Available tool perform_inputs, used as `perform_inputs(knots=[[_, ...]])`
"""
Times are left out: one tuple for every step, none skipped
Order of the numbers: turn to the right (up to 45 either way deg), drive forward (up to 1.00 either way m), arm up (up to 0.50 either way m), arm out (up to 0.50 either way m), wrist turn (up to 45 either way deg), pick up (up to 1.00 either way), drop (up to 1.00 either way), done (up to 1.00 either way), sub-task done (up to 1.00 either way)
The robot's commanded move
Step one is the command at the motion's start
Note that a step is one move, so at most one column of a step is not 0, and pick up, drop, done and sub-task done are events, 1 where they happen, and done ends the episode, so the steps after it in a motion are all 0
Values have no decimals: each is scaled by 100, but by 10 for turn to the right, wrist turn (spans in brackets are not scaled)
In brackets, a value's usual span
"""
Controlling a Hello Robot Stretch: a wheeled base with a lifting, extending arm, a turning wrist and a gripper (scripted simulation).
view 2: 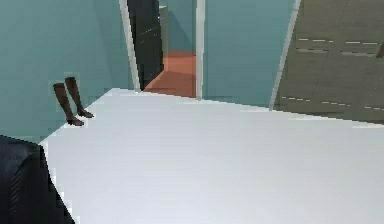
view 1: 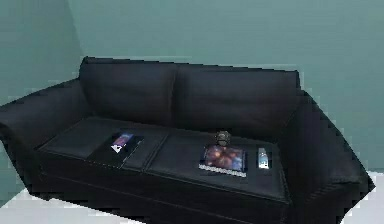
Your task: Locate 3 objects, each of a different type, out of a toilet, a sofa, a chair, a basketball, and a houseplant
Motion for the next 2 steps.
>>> perform_inputs(knots=[[0, 15, 0, 0, 0, 0, 0, 0, 0], [0, 0, 0, 0, 0, 0, 0, 100, 0]])
